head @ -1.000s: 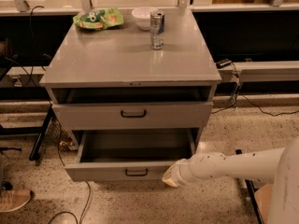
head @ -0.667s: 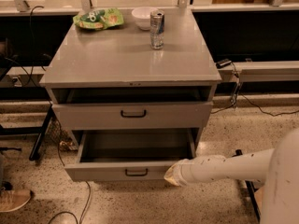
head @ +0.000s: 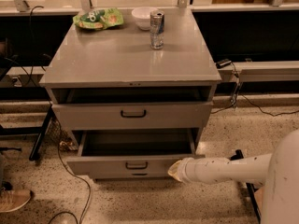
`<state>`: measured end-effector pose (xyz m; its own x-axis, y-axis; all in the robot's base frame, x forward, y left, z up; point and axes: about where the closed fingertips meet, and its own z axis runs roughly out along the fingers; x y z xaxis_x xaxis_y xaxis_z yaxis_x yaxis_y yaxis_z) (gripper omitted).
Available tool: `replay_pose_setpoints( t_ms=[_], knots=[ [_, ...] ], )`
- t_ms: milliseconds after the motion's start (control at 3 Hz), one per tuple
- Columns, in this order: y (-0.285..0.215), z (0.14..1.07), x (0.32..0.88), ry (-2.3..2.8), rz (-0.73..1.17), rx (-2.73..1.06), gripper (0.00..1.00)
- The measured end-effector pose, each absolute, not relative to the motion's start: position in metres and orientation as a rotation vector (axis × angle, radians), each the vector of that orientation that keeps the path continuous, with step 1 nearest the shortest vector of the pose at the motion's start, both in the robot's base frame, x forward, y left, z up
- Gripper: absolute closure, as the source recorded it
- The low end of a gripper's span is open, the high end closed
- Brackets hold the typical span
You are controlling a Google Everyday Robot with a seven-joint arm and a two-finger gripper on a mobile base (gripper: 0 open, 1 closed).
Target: Close middle drawer
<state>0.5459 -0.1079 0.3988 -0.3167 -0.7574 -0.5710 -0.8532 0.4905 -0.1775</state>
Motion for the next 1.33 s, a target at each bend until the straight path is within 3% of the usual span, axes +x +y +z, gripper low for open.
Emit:
replay_pose_setpoints(
  t_ms=[1333],
  knots=[
    [-0.109, 0.381, 0.637, 2.029, 0.297, -1.146, 1.0]
  ],
)
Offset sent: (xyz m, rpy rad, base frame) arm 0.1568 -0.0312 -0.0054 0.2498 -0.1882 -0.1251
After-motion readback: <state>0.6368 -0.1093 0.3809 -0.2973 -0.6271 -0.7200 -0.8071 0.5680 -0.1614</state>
